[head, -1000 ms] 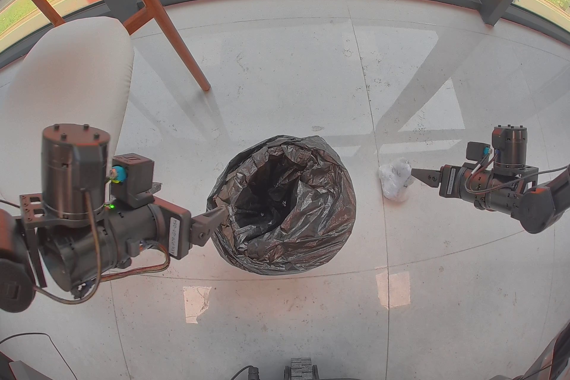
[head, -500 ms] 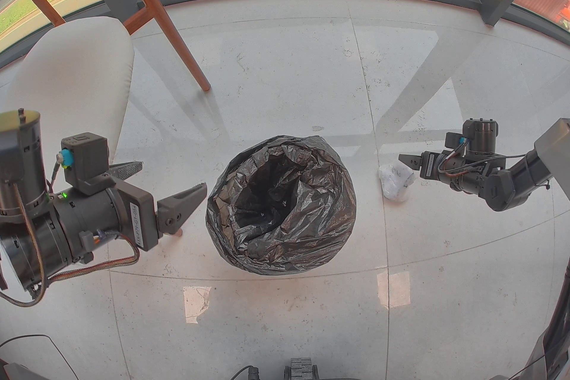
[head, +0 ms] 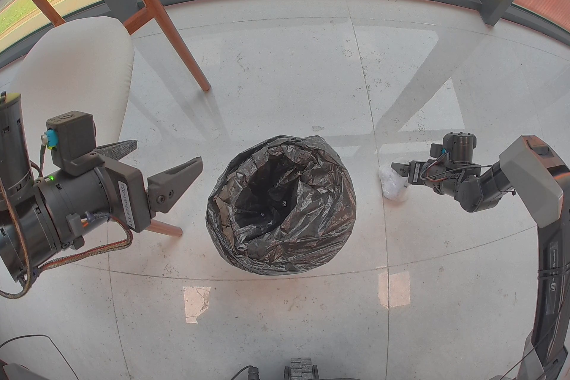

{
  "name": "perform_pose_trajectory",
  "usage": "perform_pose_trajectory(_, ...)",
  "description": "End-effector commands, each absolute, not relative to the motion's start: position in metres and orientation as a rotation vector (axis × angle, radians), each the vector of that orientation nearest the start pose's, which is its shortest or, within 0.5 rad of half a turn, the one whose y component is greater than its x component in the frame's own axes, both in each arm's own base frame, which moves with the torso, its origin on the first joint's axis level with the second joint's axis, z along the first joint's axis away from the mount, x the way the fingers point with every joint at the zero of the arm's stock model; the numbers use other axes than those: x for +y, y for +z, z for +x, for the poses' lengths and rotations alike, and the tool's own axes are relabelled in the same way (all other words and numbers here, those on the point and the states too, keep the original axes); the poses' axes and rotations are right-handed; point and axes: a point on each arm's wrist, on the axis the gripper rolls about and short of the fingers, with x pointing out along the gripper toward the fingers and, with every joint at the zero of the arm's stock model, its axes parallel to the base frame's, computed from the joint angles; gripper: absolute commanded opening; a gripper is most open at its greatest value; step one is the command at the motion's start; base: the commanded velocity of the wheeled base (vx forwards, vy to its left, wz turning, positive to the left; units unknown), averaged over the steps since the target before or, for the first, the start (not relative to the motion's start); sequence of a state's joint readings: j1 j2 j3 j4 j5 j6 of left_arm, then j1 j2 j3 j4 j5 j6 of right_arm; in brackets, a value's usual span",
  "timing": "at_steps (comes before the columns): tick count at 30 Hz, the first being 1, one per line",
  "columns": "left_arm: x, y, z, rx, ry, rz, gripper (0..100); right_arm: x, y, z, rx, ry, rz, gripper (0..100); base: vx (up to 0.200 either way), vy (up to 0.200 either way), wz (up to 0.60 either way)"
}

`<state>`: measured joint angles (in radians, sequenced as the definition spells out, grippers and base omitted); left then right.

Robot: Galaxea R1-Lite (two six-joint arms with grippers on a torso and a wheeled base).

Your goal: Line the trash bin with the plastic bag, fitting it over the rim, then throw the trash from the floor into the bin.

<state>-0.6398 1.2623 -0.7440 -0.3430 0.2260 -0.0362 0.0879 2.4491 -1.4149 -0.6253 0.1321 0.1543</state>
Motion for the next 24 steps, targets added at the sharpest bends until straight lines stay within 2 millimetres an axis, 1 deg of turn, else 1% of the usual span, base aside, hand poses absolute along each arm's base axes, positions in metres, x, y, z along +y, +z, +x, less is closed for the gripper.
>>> perform_pose_trajectory(1,-0.115,0.251,0.163,0.156,-0.407,0.034,100,0.039,0.004,0.502,0.427,0.171,0.153,100,0.0,0.0,0.0)
perform_pose_trajectory(3,-0.115,0.252,0.163,0.153,-0.406,0.033,100,0.038,-0.003,0.509,0.418,0.172,0.138,100,0.0,0.0,0.0)
perform_pose_trajectory(4,-0.115,0.252,0.164,0.154,-0.404,0.034,100,0.037,-0.005,0.51,0.417,0.172,0.132,0,0.0,0.0,0.0)
perform_pose_trajectory(11,-0.116,0.251,0.165,0.158,-0.403,0.036,100,0.04,-0.016,0.511,0.43,0.177,0.126,0,0.0,0.0,0.0)
perform_pose_trajectory(15,-0.116,0.252,0.165,0.154,-0.403,0.034,100,0.038,-0.011,0.511,0.423,0.174,0.127,0,0.0,0.0,0.0)
perform_pose_trajectory(16,-0.116,0.251,0.165,0.156,-0.403,0.034,100,0.037,-0.005,0.511,0.412,0.173,0.128,0,0.0,0.0,0.0)
perform_pose_trajectory(17,-0.116,0.252,0.165,0.154,-0.403,0.034,100,0.034,0.007,0.511,0.39,0.17,0.128,0,0.0,0.0,0.0)
perform_pose_trajectory(18,-0.116,0.252,0.165,0.154,-0.403,0.034,100,0.034,0.007,0.511,0.39,0.17,0.128,0,0.0,0.0,0.0)
perform_pose_trajectory(19,-0.116,0.252,0.165,0.153,-0.403,0.033,100,0.032,0.023,0.51,0.362,0.172,0.129,0,0.0,0.0,0.0)
perform_pose_trajectory(20,-0.116,0.253,0.165,0.149,-0.403,0.031,100,0.03,0.048,0.506,0.326,0.175,0.134,0,0.0,0.0,0.0)
perform_pose_trajectory(24,-0.116,0.26,0.166,0.122,-0.401,0.019,100,0.03,0.103,0.492,0.239,0.193,0.138,0,0.0,0.0,0.0)
